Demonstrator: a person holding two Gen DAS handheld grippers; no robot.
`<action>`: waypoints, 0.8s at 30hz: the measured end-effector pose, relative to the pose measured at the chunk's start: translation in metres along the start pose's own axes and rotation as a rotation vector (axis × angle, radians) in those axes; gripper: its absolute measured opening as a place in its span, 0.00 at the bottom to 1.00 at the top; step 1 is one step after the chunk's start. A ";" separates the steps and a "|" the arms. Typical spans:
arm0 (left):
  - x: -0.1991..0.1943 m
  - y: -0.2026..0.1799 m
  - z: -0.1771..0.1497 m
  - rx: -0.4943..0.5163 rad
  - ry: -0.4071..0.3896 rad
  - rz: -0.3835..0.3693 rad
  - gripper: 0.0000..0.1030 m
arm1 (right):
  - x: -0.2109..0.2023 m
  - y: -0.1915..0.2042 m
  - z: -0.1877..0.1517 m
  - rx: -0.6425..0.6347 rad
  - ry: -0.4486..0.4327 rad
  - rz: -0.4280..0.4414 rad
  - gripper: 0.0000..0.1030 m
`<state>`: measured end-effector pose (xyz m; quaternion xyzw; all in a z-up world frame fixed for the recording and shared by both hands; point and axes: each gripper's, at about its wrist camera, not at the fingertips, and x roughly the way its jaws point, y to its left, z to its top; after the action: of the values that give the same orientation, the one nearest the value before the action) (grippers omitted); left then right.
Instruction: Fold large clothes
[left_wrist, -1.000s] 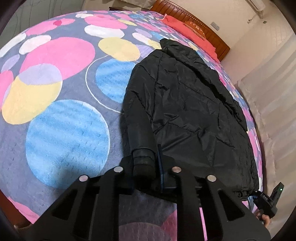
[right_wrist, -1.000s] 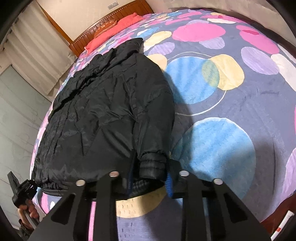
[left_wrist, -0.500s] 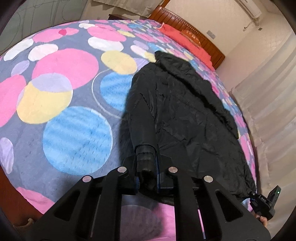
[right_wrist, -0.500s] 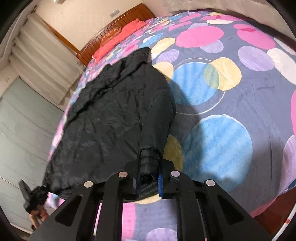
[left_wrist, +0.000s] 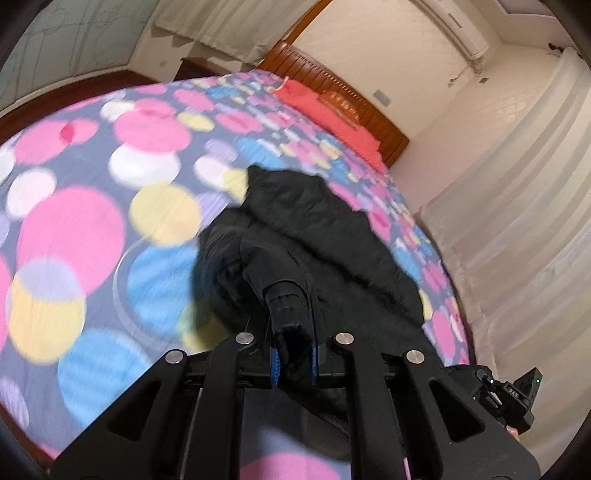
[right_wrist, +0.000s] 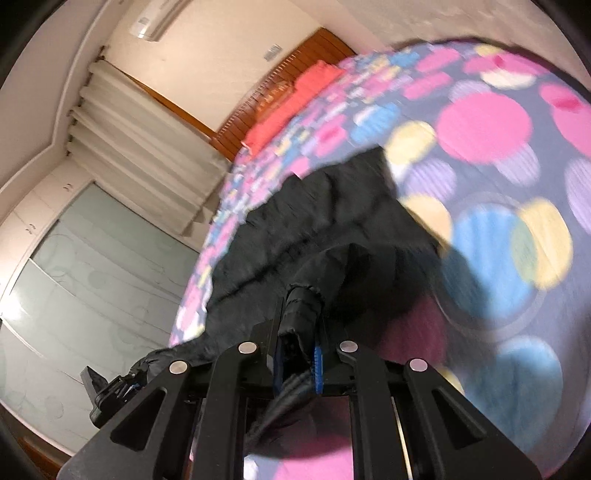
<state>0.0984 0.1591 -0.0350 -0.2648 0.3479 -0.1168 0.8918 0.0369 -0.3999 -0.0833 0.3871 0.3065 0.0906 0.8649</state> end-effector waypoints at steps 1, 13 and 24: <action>0.003 -0.006 0.010 0.015 -0.011 -0.001 0.11 | 0.003 0.006 0.010 -0.012 -0.016 0.007 0.12; 0.113 -0.030 0.141 0.015 -0.008 0.061 0.11 | 0.085 0.034 0.146 0.005 -0.124 0.028 0.12; 0.258 -0.027 0.220 0.034 0.070 0.202 0.11 | 0.212 0.003 0.231 0.056 -0.063 -0.103 0.12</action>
<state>0.4364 0.1209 -0.0283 -0.2092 0.4015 -0.0414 0.8907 0.3445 -0.4558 -0.0606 0.3974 0.3010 0.0253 0.8665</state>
